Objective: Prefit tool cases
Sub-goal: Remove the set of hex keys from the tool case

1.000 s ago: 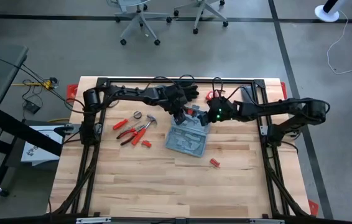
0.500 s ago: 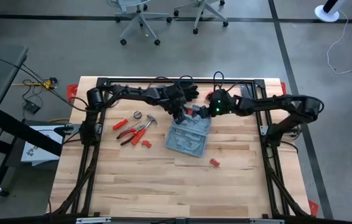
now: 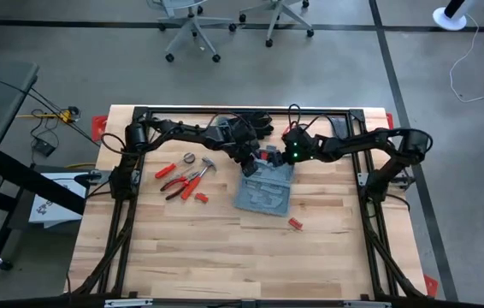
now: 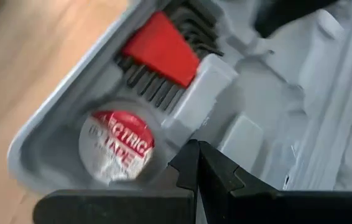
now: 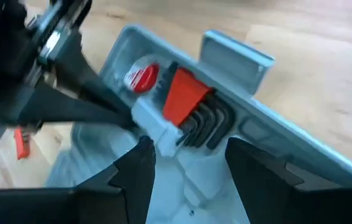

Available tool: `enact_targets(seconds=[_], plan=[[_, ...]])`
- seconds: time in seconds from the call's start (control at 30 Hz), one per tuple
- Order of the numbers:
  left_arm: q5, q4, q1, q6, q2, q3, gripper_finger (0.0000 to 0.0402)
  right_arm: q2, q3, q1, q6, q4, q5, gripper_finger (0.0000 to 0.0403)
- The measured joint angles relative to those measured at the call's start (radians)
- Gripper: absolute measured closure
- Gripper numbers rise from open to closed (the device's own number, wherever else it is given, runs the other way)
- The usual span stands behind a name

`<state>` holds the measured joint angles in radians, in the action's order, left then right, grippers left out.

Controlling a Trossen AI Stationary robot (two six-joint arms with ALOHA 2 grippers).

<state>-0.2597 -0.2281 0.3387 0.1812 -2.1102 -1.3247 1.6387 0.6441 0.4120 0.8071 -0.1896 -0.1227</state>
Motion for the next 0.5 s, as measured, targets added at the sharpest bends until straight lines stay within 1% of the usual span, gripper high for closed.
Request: enact_targets(seconds=[0.27, 0.37, 0.5], plan=[[-0.002, 0.031, -0.001, -0.004, -0.003, 0.002, 0.0401, 0.002, 0.000, 0.001, -0.008, -0.001, 0.058, 0.0206], [-0.001, 0.031, 0.000, -0.014, -0.004, 0.002, 0.0401, 0.004, 0.017, 0.002, -0.044, 0.010, 0.080, 0.0206], [0.000, 0.029, 0.001, -0.019, -0.004, 0.002, 0.0401, 0.006, 0.070, 0.015, -0.110, 0.080, 0.097, 0.0206]])
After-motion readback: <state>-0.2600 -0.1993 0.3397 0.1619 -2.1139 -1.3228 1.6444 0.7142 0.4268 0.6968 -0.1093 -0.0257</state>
